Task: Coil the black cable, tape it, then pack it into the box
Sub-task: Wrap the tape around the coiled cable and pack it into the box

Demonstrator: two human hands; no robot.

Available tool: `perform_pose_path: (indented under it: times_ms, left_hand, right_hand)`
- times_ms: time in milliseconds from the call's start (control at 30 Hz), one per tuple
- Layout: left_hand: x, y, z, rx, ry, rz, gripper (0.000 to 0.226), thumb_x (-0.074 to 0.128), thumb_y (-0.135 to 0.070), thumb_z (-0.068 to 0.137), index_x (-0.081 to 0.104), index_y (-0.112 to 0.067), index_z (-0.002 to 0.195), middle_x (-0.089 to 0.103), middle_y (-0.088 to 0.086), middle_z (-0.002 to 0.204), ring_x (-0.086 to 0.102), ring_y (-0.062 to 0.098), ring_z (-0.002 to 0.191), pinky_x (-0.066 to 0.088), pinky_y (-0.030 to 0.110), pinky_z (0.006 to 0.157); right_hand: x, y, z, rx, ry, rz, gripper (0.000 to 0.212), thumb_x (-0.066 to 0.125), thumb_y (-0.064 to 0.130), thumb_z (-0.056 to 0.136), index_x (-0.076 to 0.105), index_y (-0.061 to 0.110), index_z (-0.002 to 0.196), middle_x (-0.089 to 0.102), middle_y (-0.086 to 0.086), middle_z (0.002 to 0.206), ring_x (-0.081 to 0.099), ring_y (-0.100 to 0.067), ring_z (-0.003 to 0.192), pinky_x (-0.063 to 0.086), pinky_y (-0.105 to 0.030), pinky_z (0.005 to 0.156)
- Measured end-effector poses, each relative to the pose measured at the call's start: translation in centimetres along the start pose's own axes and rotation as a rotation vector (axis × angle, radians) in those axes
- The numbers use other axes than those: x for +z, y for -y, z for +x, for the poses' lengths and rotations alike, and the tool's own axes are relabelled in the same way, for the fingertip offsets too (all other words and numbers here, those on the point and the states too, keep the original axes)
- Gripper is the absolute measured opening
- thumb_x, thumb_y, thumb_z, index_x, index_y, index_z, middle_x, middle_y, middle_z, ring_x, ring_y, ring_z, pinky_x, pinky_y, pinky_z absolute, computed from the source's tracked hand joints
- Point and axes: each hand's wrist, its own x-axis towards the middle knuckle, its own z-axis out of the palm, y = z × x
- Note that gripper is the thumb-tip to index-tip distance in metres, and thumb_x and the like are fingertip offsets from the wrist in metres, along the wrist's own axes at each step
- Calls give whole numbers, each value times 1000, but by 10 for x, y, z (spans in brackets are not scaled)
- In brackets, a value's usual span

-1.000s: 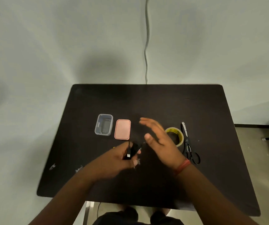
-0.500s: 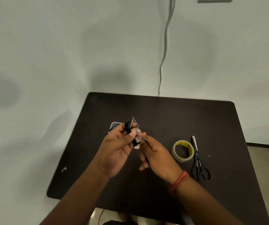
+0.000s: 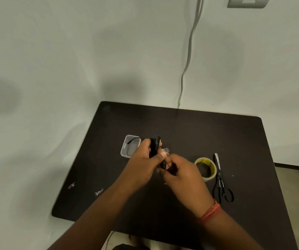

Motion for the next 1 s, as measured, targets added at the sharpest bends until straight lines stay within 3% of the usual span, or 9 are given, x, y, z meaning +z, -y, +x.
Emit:
perform_pose_path:
  times_ms: [167, 300, 433, 533, 633, 700, 767, 867, 1000]
  left_hand:
    - [1, -4, -4, 59, -21, 141, 15, 56, -12, 95, 56, -23, 106, 67, 2, 106, 65, 10, 100, 50, 21, 80]
    - [3, -3, -7, 173, -44, 282, 6, 55, -15, 96, 52, -17, 101, 65, 7, 97, 65, 21, 92, 56, 40, 83]
    - [10, 3, -8, 279, 10, 450, 5, 52, -21, 96, 49, -19, 99, 61, 3, 93, 60, 20, 87, 52, 46, 80]
    - [13, 4, -9, 290, 84, 463, 7, 51, -16, 96, 47, -22, 97, 58, 1, 91, 56, 15, 85, 51, 37, 78]
    - [11, 1, -10, 259, 129, 445, 12, 52, -15, 97, 46, -26, 95, 57, -2, 90, 53, 10, 82, 47, 26, 74]
    - [10, 3, -9, 239, 153, 391, 10, 53, -15, 97, 49, -24, 96, 57, -2, 90, 54, 8, 83, 49, 28, 77]
    - [11, 4, -9, 197, 155, 270, 8, 55, -18, 95, 53, -22, 102, 61, 5, 95, 59, 19, 91, 52, 38, 85]
    - [13, 6, -6, 143, 121, 111, 17, 56, -25, 91, 57, -25, 108, 63, 10, 98, 61, 33, 98, 51, 50, 94]
    - [15, 7, -3, 98, 98, -2, 22, 52, -29, 91, 60, -25, 111, 64, -2, 96, 61, 17, 95, 49, 41, 92]
  right_hand:
    - [-5, 6, -5, 289, 39, 780, 11, 64, 1, 87, 68, 6, 96, 71, -13, 93, 71, -22, 85, 60, -30, 74]
    - [-9, 13, -6, 429, 46, 1185, 17, 53, 14, 94, 62, 1, 101, 71, -24, 98, 72, -34, 92, 61, -41, 80]
    - [-12, 15, -4, 510, 66, 1076, 22, 47, 24, 100, 64, 10, 98, 74, -18, 87, 74, -29, 79, 61, -43, 73]
    - [-17, 10, -3, 527, 118, 908, 22, 47, 22, 100, 67, 13, 94, 75, -10, 79, 74, -23, 74, 62, -41, 67]
    - [-24, 5, -2, 517, 161, 798, 20, 52, 22, 98, 69, 11, 97, 74, -17, 92, 74, -23, 81, 62, -43, 72]
    - [-28, 2, -1, 478, 163, 740, 17, 56, 18, 96, 72, 13, 92, 71, -11, 93, 71, -17, 80, 62, -43, 76]
    - [-31, 1, 1, 406, 134, 695, 18, 58, 14, 94, 73, 15, 86, 68, -4, 85, 65, -12, 74, 62, -38, 75]
    - [-28, -1, 2, 297, 57, 678, 18, 55, 9, 95, 71, 9, 87, 66, -3, 71, 62, -12, 64, 57, -26, 62]
    - [-19, -5, 4, 322, -81, 811, 17, 52, 9, 97, 66, 4, 89, 63, -5, 69, 63, -14, 61, 55, -26, 57]
